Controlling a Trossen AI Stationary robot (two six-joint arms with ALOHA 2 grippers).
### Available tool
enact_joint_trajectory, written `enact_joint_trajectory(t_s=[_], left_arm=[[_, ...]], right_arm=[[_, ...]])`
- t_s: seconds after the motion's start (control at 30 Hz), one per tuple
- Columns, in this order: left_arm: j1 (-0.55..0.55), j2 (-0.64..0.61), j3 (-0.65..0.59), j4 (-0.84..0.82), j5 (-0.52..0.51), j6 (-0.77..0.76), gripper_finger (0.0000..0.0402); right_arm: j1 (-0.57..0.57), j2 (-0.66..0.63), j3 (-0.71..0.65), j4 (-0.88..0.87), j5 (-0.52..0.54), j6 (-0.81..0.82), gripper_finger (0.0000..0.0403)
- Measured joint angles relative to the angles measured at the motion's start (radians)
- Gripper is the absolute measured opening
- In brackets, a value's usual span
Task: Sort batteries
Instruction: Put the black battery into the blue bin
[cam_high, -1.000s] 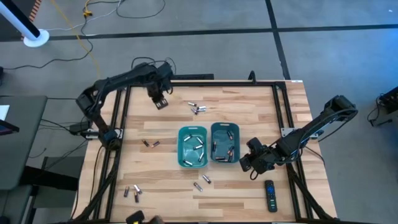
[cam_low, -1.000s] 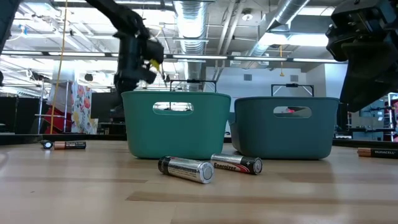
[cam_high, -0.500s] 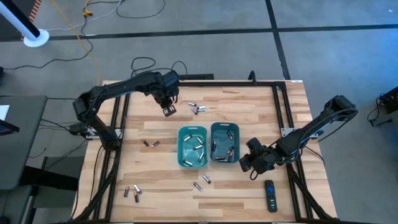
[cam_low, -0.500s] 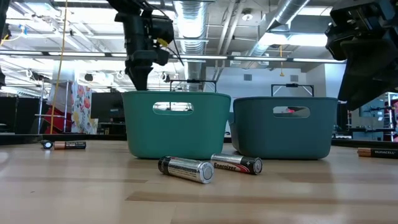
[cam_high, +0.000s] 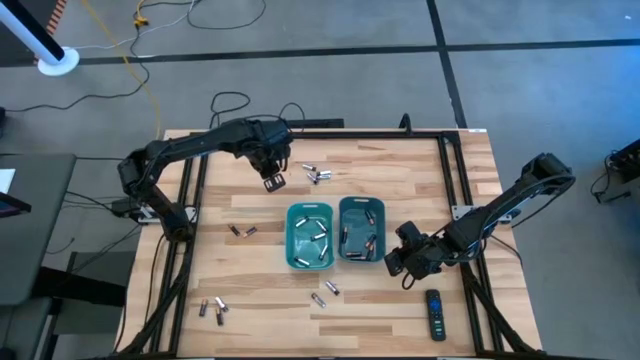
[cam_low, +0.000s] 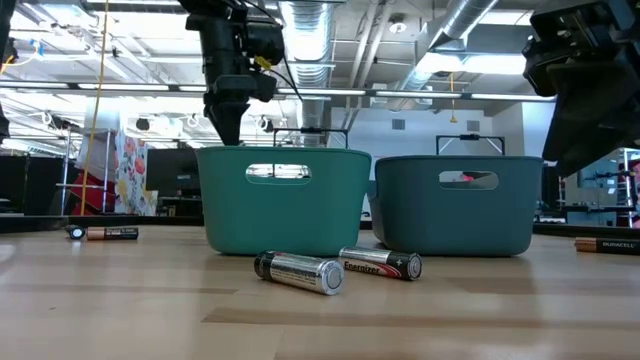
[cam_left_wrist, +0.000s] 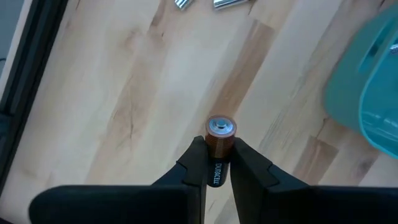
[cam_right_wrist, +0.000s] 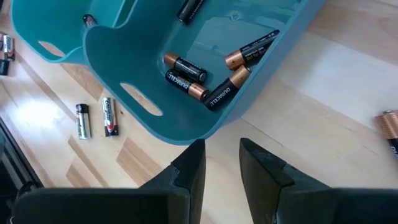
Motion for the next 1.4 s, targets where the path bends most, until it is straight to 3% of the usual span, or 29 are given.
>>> enact_joint_trajectory(t_s=[0.87, 1.4], left_arm=[[-0.009, -0.001, 0.001, 0.034, 0.021, -0.014, 0.0041], [-0.171, -0.001, 0.001, 0.247, 0.076, -0.032, 0.0041]], right_arm=[[0.0, 0.0, 0.0, 0.012, 0.0, -0.001, 0.0116], [0.0, 0.0, 0.0, 0.012, 0.0, 0.0, 0.0116]])
